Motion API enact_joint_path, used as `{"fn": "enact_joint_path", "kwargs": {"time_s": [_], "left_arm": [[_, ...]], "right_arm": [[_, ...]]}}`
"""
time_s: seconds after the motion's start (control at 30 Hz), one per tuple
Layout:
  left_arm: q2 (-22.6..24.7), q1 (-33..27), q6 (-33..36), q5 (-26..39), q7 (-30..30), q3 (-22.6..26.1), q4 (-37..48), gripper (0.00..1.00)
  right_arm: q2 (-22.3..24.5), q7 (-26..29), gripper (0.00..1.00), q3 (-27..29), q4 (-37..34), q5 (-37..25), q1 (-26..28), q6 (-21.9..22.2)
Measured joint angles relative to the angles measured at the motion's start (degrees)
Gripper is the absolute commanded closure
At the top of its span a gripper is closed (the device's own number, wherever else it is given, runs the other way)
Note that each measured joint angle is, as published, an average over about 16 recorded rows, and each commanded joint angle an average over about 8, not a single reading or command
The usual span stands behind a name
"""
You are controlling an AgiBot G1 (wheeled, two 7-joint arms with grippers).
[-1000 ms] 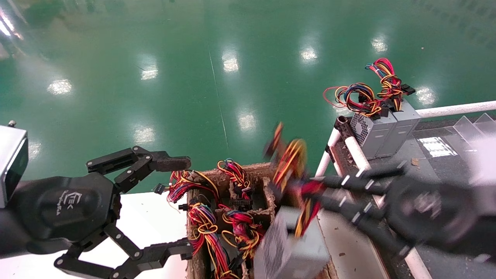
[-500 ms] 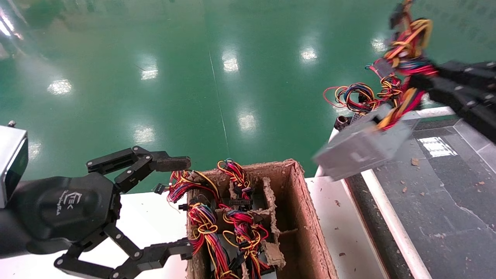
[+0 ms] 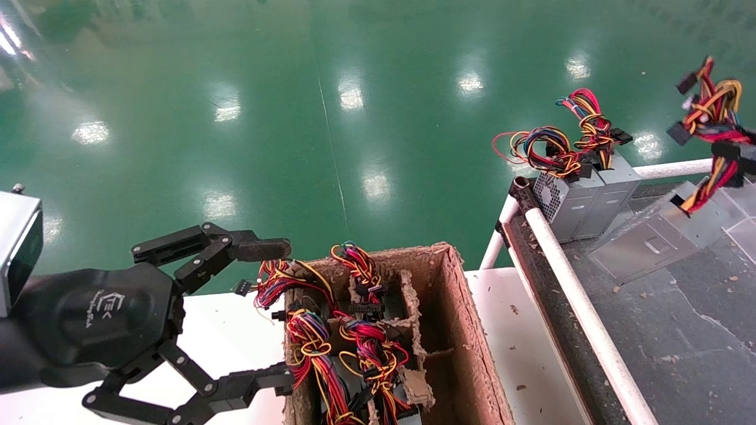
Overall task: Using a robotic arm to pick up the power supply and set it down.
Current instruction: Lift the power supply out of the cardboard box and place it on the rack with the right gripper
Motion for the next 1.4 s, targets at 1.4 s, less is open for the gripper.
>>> {"fn": "enact_joint_path", "kwargs": {"time_s": [1.4], "left_arm": [[-0.02,-0.01,-0.02,-0.04,0.03,0.06,0.00,0.00]], "right_arm": [[-18.15,-6.75,1.00,-14.92,-26.14,-27.15,32.62,4.58]]}}
